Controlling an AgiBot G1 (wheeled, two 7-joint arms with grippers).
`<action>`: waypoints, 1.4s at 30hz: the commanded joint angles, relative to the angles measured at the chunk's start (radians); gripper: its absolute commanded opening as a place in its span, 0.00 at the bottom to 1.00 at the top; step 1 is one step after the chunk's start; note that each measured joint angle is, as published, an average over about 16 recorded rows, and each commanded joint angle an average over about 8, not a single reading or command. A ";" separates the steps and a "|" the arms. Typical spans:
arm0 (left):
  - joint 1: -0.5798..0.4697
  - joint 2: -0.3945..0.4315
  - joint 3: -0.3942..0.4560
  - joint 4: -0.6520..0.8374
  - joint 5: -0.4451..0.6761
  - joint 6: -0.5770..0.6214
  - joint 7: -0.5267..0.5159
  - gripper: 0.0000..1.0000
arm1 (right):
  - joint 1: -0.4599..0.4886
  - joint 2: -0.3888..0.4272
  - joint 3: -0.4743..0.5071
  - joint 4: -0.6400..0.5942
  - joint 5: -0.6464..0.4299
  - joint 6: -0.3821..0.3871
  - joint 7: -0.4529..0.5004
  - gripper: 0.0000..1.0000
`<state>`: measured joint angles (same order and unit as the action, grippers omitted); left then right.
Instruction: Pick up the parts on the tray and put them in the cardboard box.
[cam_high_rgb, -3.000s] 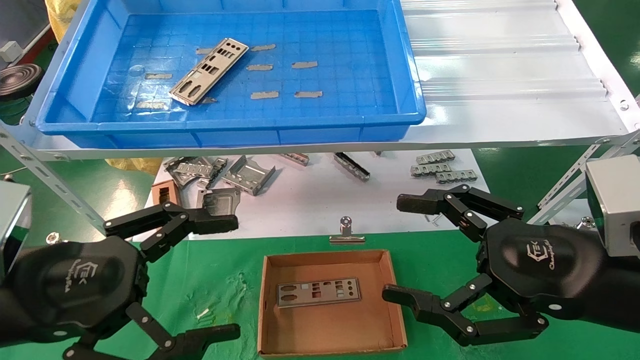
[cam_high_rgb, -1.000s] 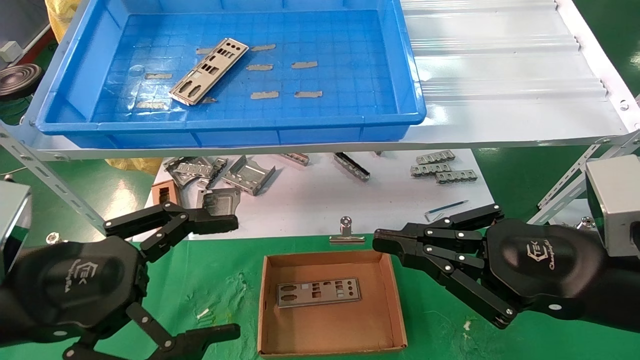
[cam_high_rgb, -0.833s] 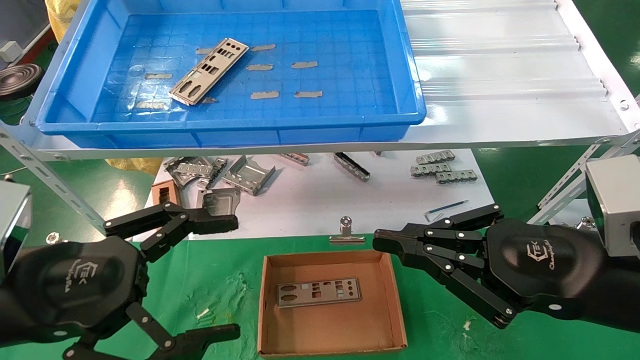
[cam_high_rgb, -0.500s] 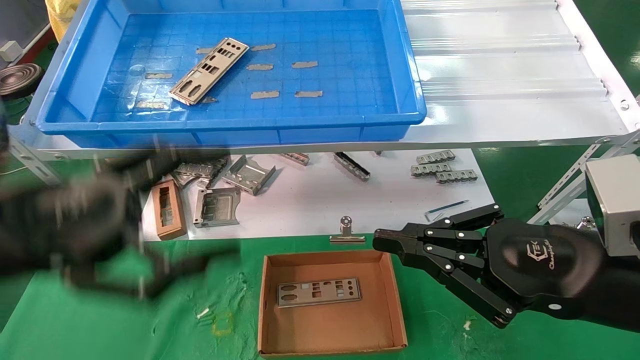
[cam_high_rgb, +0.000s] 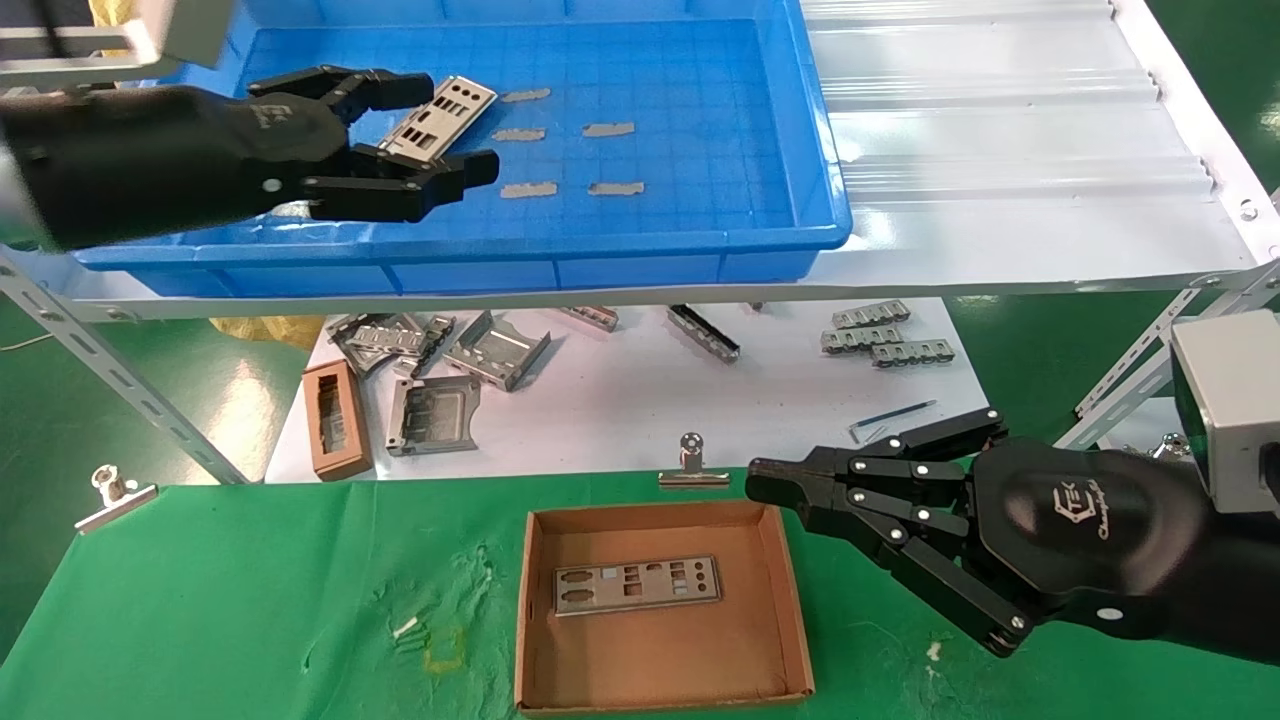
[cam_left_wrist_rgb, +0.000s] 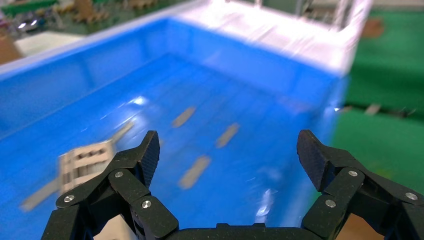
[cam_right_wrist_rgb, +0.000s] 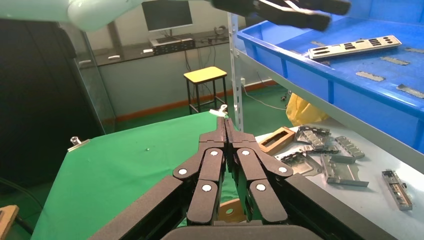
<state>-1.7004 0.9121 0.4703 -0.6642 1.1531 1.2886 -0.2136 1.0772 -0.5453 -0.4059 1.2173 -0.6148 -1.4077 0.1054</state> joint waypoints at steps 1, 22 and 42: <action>-0.065 0.038 0.029 0.094 0.055 -0.004 0.025 1.00 | 0.000 0.000 0.000 0.000 0.000 0.000 0.000 0.00; -0.254 0.218 0.061 0.551 0.130 -0.123 0.270 1.00 | 0.000 0.000 0.000 0.000 0.000 0.000 0.000 0.44; -0.264 0.300 0.058 0.653 0.131 -0.326 0.299 0.33 | 0.000 0.000 0.000 0.000 0.000 0.000 0.000 1.00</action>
<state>-1.9647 1.2128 0.5290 -0.0110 1.2841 0.9593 0.0826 1.0772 -0.5453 -0.4059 1.2173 -0.6148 -1.4077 0.1054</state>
